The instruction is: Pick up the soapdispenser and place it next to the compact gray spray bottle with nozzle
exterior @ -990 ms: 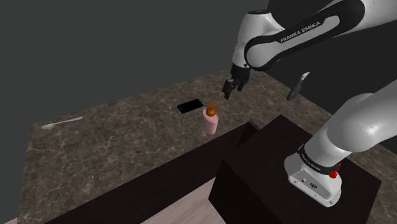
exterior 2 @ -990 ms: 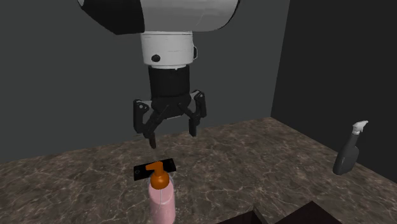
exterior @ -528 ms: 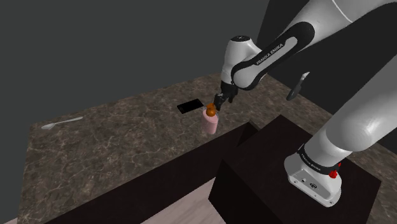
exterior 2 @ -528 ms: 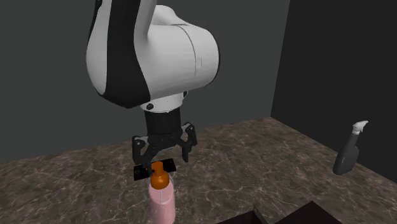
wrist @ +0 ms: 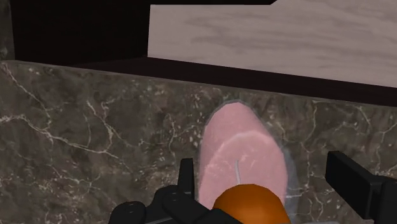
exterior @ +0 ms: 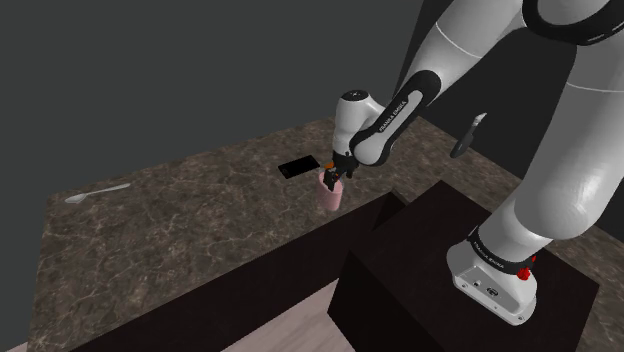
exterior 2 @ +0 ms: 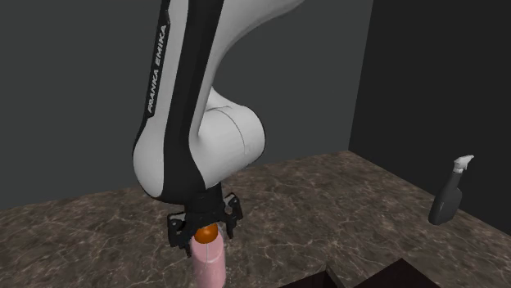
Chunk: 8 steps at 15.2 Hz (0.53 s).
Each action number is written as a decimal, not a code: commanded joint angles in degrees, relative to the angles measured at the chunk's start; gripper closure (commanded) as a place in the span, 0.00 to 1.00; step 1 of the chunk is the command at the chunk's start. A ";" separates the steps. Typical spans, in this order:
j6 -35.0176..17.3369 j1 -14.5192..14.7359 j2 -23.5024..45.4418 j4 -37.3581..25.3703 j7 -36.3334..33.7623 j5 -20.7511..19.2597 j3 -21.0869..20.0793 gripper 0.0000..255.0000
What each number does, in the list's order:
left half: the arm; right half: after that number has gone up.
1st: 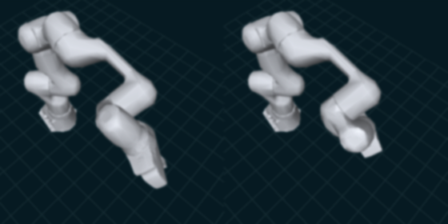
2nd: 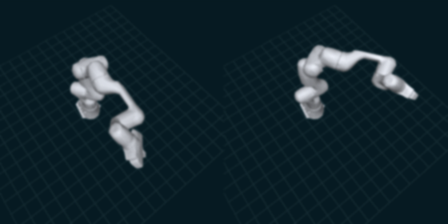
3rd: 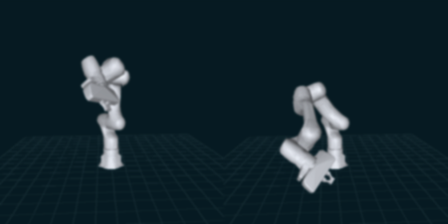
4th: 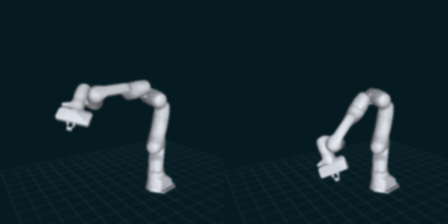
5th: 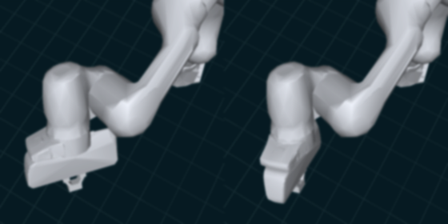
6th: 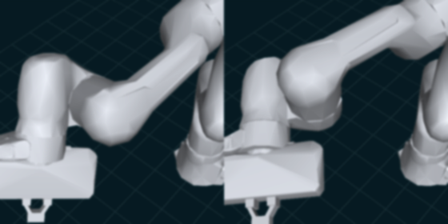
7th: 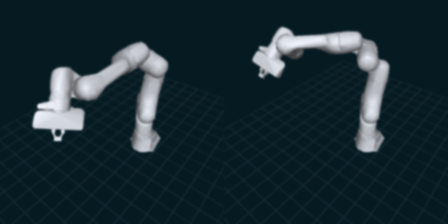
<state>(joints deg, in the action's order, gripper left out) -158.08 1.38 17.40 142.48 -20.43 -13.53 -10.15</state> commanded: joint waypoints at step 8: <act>-5.74 2.51 8.12 -2.32 -2.99 -4.07 3.71 0.00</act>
<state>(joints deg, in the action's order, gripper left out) -163.37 3.69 24.93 140.33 -23.24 -17.34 -6.72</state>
